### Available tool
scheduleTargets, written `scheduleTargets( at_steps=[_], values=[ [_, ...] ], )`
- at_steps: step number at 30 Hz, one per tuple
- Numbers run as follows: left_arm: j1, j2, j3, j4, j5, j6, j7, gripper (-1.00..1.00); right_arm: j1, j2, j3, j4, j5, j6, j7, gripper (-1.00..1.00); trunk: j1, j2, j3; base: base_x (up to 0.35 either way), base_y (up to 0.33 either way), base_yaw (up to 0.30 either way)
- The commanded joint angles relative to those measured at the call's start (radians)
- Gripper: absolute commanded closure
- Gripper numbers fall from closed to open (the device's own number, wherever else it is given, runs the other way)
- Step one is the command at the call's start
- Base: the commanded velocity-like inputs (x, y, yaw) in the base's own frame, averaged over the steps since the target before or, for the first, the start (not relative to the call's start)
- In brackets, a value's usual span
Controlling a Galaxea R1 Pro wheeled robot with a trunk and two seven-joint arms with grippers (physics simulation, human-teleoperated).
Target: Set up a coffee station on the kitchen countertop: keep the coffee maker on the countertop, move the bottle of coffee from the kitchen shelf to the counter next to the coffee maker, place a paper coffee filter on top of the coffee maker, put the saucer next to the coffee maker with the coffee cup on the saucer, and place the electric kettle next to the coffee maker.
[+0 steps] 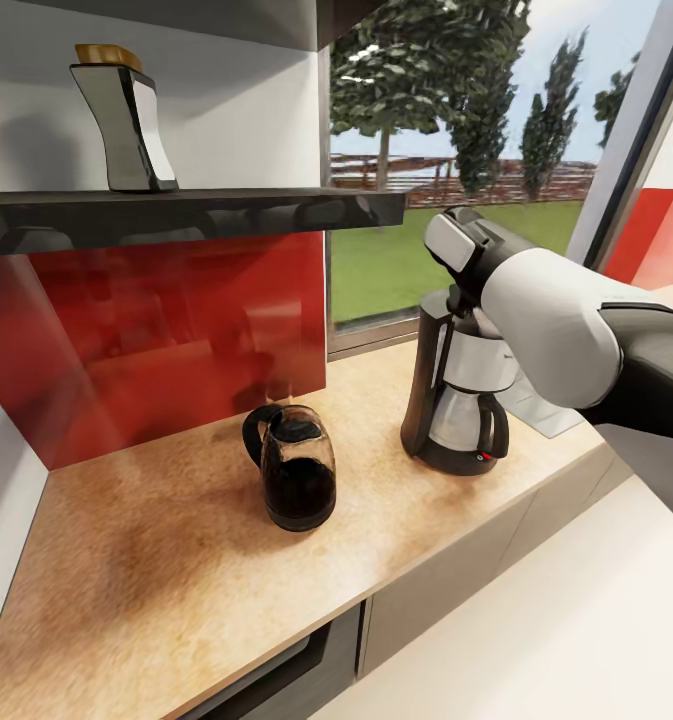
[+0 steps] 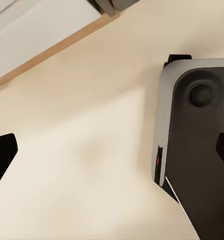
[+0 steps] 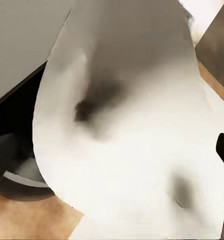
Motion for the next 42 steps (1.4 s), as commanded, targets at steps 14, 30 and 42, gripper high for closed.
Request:
scheduleTargets(
  at_steps=[14, 30, 42],
  values=[
    [-0.001, 0.001, 0.007, 0.001, -0.009, -0.004, 0.002, -1.0, 0.002, 0.0, -0.008, -0.001, -0.003, 0.002, -0.01, -1.0, 0.001, -0.002, -0.002, 0.0, 0.0, 0.0],
    [-0.001, 0.001, 0.007, 0.001, -0.009, -0.004, 0.002, -1.0, 0.002, 0.0, -0.008, -0.002, -0.003, 0.002, -0.01, -1.0, 0.001, -0.002, -0.002, 0.0, 0.0, 0.0],
    [-0.001, -0.003, 0.007, 0.001, -0.009, -0.003, 0.012, -1.0, 0.002, 0.0, -0.008, -0.003, -0.003, 0.002, -0.01, -1.0, 0.001, -0.002, -0.002, -0.083, 0.0, 0.0]
  ],
)
